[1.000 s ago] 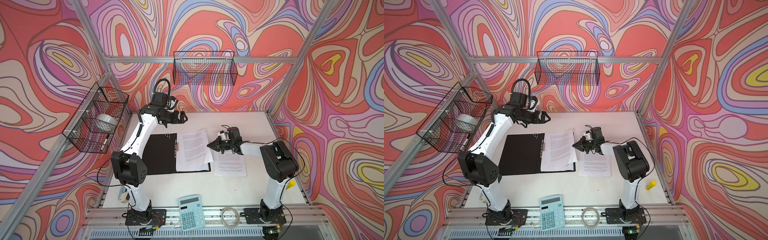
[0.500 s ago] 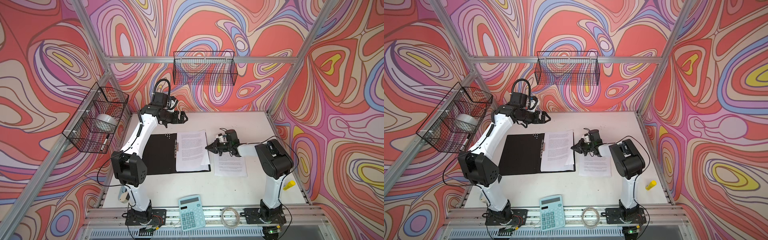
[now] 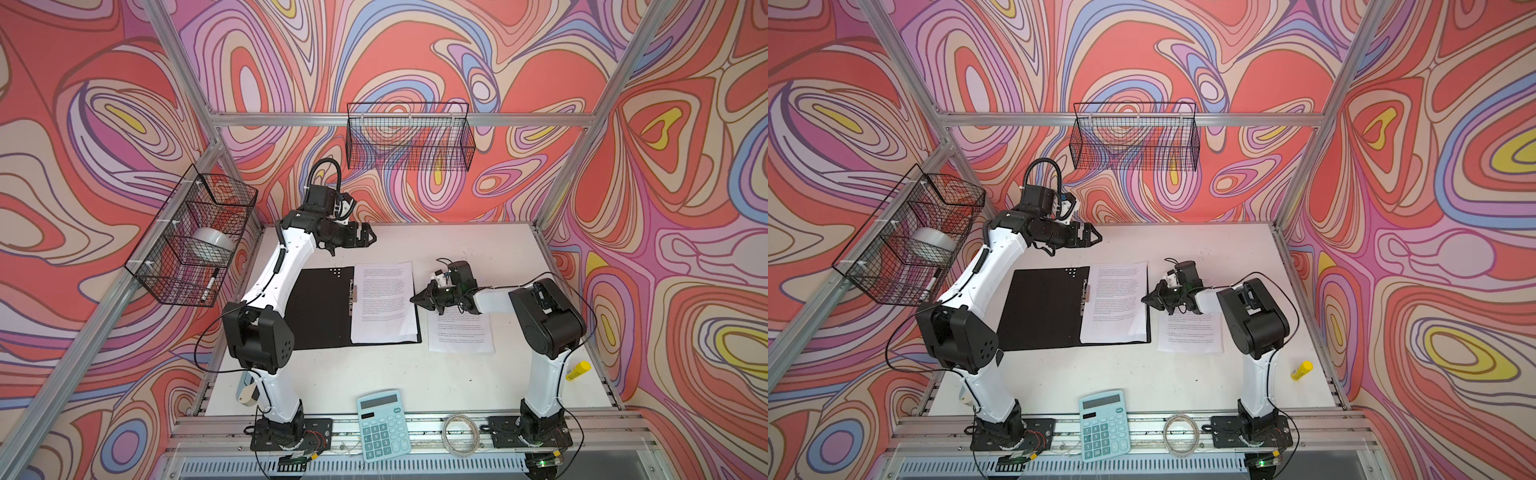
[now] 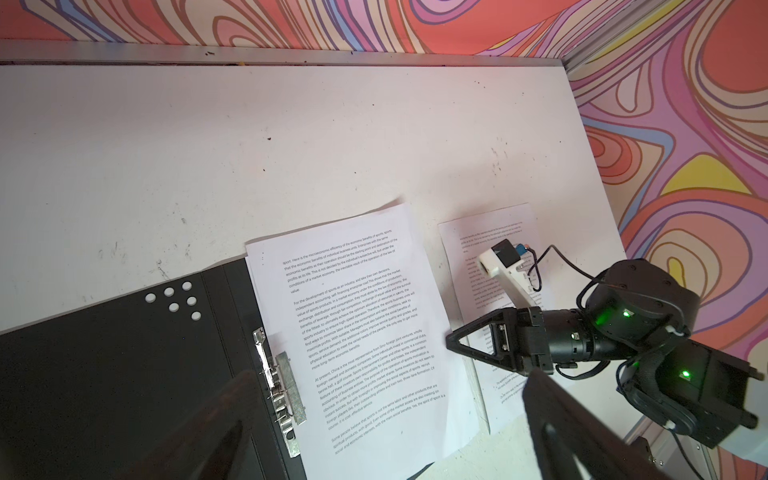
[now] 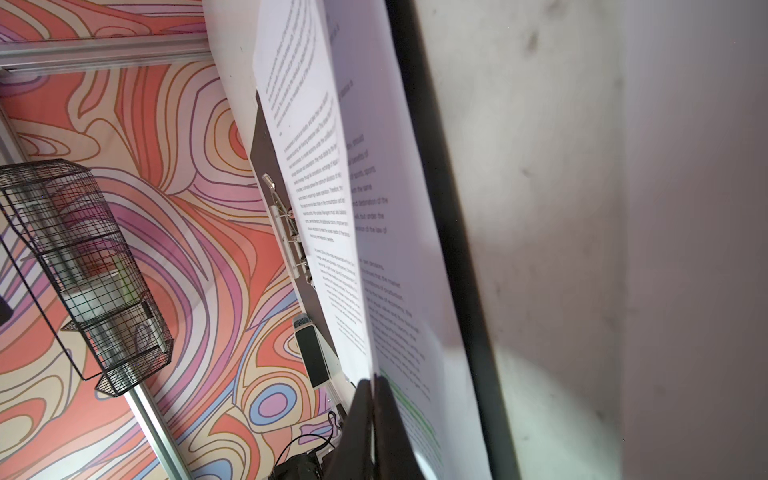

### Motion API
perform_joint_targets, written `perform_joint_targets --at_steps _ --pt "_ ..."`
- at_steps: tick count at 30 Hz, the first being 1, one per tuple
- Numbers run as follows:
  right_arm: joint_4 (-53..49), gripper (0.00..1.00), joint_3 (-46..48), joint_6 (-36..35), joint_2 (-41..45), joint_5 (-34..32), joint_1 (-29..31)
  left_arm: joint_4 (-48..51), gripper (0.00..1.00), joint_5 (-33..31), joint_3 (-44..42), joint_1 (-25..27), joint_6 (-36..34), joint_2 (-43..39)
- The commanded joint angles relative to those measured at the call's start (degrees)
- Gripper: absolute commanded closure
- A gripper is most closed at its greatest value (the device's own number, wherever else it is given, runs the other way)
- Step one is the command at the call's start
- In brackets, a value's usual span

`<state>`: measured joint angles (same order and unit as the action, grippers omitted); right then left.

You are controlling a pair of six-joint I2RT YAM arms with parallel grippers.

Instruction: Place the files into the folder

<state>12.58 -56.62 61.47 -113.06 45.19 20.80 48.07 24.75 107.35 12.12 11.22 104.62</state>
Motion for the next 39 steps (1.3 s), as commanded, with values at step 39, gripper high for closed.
perform_joint_targets --at_steps 39 --pt "-45.5 0.67 -30.9 -28.6 -7.5 -17.0 0.1 -7.9 0.00 -15.4 -16.7 0.0 16.8 -4.2"
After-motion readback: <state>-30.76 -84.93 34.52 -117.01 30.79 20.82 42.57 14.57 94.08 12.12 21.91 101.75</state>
